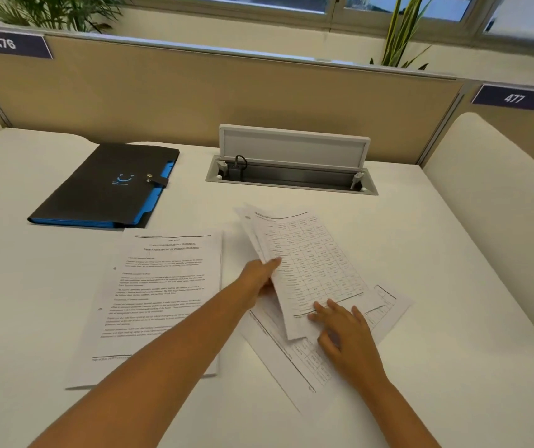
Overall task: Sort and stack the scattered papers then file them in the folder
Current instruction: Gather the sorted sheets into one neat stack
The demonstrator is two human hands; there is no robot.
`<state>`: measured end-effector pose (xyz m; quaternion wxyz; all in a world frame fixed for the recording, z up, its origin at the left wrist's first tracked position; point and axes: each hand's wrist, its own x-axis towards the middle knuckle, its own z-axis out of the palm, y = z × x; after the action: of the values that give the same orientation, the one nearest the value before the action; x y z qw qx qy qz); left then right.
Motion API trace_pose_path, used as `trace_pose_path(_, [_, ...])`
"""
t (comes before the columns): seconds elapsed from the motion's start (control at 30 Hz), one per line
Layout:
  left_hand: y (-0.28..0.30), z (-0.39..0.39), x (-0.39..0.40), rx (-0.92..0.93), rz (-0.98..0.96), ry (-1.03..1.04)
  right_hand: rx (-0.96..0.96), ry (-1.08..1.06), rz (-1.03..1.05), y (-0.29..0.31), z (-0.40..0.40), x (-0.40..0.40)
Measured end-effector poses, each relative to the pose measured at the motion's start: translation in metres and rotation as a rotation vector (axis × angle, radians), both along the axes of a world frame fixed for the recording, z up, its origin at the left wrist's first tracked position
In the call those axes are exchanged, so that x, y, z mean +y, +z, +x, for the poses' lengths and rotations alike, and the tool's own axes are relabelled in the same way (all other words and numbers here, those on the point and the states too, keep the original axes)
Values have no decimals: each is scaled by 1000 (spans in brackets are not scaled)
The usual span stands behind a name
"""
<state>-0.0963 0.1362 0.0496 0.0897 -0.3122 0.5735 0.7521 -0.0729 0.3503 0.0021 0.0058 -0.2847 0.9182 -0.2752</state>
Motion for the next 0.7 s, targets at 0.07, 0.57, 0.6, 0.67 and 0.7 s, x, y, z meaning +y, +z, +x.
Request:
trace_pose_path(0.07, [-4, 1, 7, 15, -123, -27, -3, 8, -55, 0, 1, 1])
trace_pose_path(0.57, [36, 19, -22, 422, -400, 2, -237, -387, -655, 79, -47, -8])
trace_pose_path(0.6, [40, 21, -24, 459, -405, 0, -261, -335, -657, 90, -53, -10])
trace_pose_path(0.67, [49, 26, -29, 525, -417, 14, -285, -266, -672, 109, -61, -12])
trace_pose_path(0.7, [54, 28, -31, 551, -431, 18, -276, -253, -686, 117, -63, -12])
